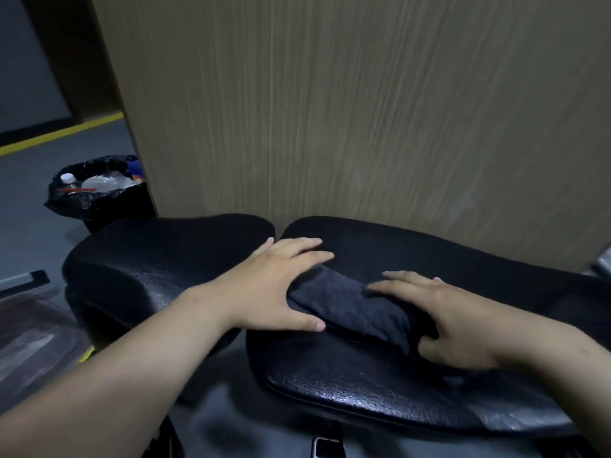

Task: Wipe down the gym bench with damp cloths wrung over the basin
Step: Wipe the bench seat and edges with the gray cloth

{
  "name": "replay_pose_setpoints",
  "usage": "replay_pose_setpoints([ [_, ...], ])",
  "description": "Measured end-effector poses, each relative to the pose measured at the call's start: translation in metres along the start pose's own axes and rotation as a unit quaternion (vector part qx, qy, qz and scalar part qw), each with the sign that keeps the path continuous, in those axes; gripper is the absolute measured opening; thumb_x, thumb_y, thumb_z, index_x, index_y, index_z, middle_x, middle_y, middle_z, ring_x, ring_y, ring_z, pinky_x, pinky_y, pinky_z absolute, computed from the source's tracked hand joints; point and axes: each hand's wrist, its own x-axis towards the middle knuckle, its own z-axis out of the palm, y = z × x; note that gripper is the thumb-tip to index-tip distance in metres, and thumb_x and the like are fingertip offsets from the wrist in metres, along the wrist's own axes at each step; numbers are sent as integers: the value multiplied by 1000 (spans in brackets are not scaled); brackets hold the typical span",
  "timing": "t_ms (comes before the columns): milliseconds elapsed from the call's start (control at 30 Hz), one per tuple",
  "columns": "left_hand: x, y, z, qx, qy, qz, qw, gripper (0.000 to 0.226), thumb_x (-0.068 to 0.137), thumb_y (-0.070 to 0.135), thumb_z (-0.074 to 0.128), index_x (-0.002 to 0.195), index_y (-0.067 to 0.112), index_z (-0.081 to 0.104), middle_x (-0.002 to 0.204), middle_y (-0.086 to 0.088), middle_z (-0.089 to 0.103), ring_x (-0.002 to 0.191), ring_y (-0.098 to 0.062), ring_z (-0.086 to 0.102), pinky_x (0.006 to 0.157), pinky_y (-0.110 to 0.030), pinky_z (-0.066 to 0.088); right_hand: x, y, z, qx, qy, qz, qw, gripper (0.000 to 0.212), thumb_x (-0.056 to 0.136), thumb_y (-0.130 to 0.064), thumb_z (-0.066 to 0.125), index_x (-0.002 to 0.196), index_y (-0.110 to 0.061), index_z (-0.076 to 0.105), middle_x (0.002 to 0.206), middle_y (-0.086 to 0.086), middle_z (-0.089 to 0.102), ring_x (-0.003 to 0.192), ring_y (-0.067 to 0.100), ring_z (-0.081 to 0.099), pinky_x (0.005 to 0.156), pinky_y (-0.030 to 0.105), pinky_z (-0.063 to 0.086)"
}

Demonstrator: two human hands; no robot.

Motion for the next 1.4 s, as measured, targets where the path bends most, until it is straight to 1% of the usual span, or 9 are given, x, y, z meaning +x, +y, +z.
replay_pose_setpoints([
  [67,10,13,5,8,-14,21,1000,97,71,71,69,152,43,25,162,22,10,148,3,-3,121,-41,-6,-12,11,2,-4,67,41,997,87,78,-21,64,147,-44,17,147,-20,31,137,4,36,111,19,29],
  [133,20,22,11,13,-38,18,999,96,73,72,67,153,41,25,162,19,14,148,2,-3,122,-47,-5,-21,24,4,-12,117,89,989,80,83,-29,69,148,-35,22,138,-15,41,127,7,46,103,19,37],
  [267,37,31,21,11,-73,2,997,94,76,73,64,153,40,22,157,16,29,146,-3,18,122,-50,11,-29,46,10,-52,174,113,977,67,85,-46,66,143,-36,34,131,-15,46,123,11,49,99,29,44],
  [433,51,35,22,22,-79,10,997,90,74,71,66,150,41,28,133,17,46,126,-6,37,108,-35,33,-31,53,19,52,134,53,988,87,71,-81,54,146,-42,34,133,-28,42,124,-4,43,107,23,38],
  [600,56,31,19,2,-65,27,998,59,77,61,70,130,40,51,116,22,52,112,-1,46,100,-33,41,-20,63,19,42,147,56,987,84,70,-75,62,144,-48,33,122,-27,47,120,-1,47,103,25,41],
  [700,57,28,18,-16,-50,24,998,49,76,51,71,120,39,53,109,21,54,105,0,51,94,-30,45,-11,67,17,45,157,50,985,89,64,-78,60,144,-46,36,117,-26,49,117,-2,48,102,26,42],
  [867,53,18,13,23,-32,11,999,43,79,38,65,119,35,50,104,14,53,93,-6,51,86,-32,47,15,64,12,45,159,27,986,77,68,-73,60,137,-40,50,109,-29,49,105,-5,52,94,22,45],
  [1267,-8,-97,-32,121,27,-203,971,45,87,33,56,127,48,41,115,16,50,116,-10,44,95,-46,34,153,-33,21,-4,198,-52,979,65,86,-67,52,144,-41,40,121,-15,50,117,11,47,98,37,42],
  [1400,-30,-138,-42,155,47,-309,937,47,92,25,53,132,47,41,129,10,47,128,-16,38,106,-63,27,208,-78,17,-23,193,-74,978,59,89,-63,52,141,-38,43,122,-7,52,115,19,48,94,40,42],
])
